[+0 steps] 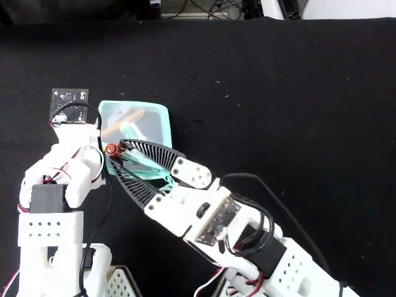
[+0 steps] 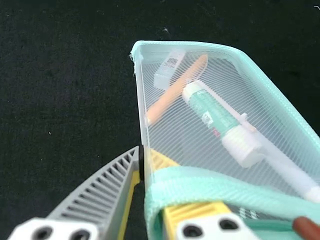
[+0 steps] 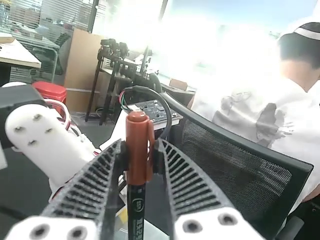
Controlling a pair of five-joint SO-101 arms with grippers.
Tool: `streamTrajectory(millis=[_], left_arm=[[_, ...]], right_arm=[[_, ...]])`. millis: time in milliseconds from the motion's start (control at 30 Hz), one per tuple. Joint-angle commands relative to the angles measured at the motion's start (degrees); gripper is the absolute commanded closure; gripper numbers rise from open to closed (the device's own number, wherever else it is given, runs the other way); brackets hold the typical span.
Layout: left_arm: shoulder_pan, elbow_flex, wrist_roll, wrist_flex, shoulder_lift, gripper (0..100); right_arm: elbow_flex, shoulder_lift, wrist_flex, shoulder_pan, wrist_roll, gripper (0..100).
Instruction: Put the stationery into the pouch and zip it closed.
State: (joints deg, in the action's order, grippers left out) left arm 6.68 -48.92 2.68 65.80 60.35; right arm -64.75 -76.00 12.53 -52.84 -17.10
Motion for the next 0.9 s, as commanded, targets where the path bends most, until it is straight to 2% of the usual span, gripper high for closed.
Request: streamTrajectory(millis=[0,233,867], left_arm=[[0.57,1.80,-0.79,-0.79,0.18,97],[0.66,1.80,-0.70,-0.88,0.09,97],[0.66,1.71,-0.70,-0.88,0.09,97]], right_arm=[[-0.75,-0.66,-0.18,-0.70,-0.53,98.6],[4.53,-2.86,6.86,-4.48,-0.53,98.6],[6.46,-3.12,7.21,-4.40,-0.44,98.6]])
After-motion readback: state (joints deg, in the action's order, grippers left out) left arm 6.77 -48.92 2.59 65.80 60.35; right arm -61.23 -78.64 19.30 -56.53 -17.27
